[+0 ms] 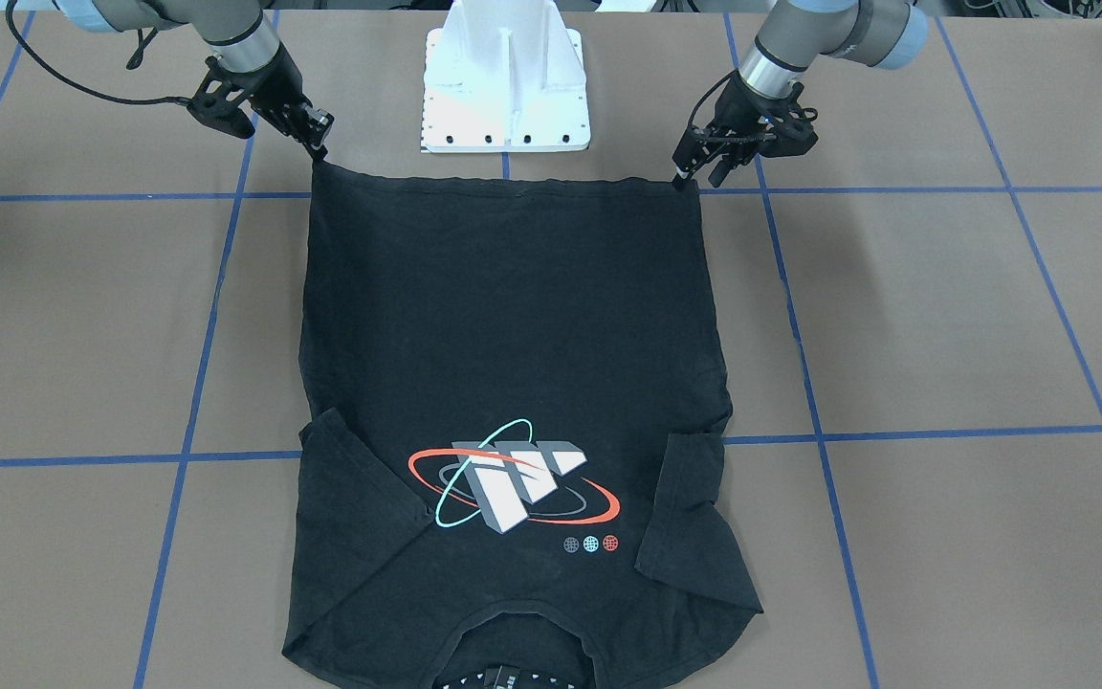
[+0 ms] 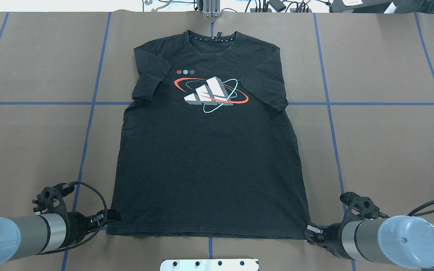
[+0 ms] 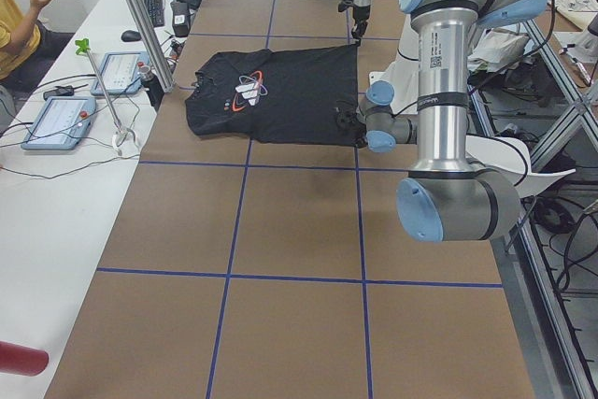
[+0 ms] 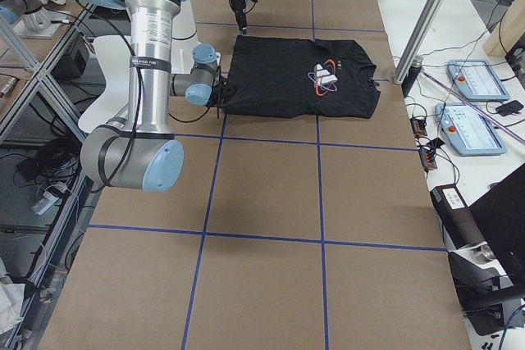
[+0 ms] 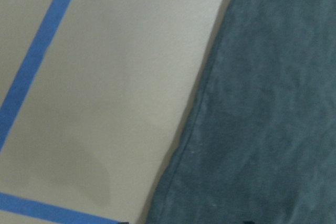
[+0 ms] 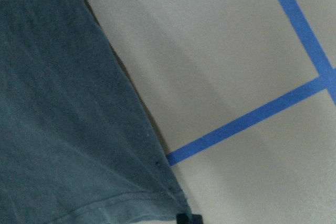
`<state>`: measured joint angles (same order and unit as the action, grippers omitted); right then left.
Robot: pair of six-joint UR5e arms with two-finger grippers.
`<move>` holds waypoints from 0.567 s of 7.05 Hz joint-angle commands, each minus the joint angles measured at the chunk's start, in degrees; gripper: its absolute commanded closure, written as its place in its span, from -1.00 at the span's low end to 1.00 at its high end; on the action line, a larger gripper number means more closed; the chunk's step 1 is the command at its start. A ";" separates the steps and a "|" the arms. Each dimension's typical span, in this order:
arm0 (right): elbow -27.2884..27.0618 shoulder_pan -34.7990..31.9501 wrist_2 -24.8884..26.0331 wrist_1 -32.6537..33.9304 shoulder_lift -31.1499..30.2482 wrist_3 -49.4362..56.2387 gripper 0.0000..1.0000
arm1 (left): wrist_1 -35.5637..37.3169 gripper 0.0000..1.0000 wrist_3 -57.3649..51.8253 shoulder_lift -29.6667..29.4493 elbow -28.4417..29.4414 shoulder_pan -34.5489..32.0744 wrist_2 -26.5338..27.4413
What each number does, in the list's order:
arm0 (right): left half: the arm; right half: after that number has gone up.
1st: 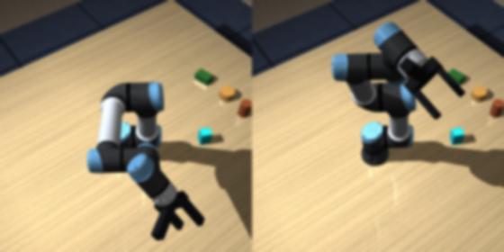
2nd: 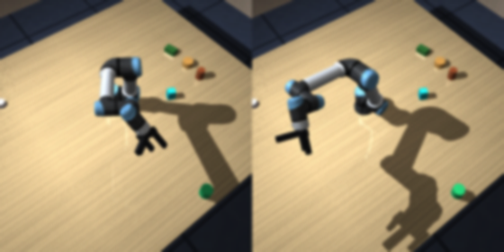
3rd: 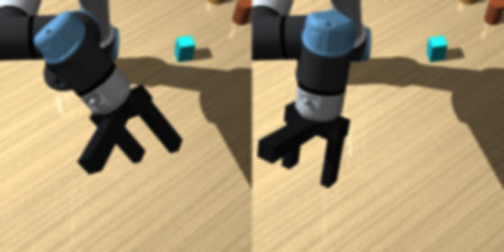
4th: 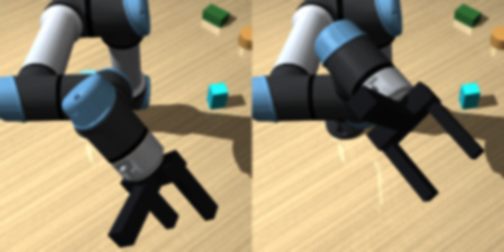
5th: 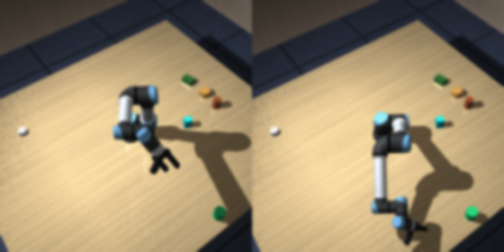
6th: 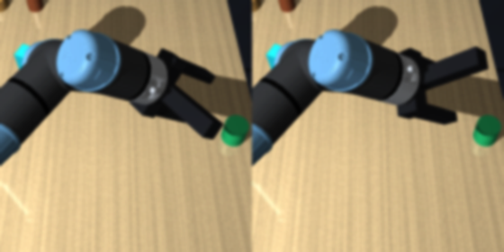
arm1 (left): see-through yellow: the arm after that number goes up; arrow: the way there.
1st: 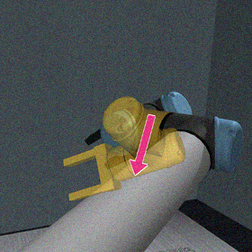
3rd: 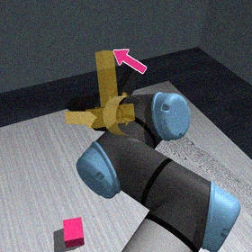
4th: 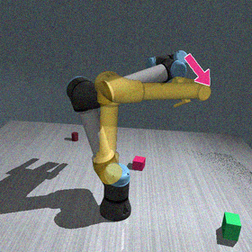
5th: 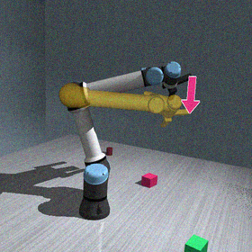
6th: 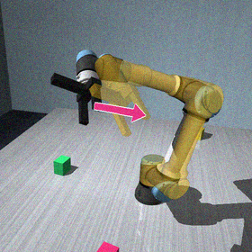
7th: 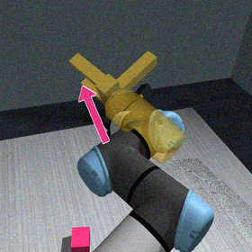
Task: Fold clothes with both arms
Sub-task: 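Grasp the two hem corners nearest the robot with both grippers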
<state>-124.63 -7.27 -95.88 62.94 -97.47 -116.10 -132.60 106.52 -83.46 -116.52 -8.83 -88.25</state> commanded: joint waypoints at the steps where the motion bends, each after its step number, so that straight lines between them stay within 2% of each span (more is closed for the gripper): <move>1: 0.00 -0.02 -0.01 -0.01 0.09 0.00 1.00 | 0.59 -0.41 0.26 -0.13 0.51 1.09 0.09; 3: 0.00 -0.02 -0.01 -0.01 -0.08 0.00 1.00 | 0.76 -0.28 0.26 -0.30 0.42 1.36 0.09; 4: 0.00 -0.02 -0.10 -0.10 -0.08 0.00 1.00 | 1.46 -0.28 0.26 -0.30 0.33 1.71 0.09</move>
<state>-124.63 -7.29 -95.91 62.91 -97.53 -116.10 -131.74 106.78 -83.71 -116.12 -7.49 -88.16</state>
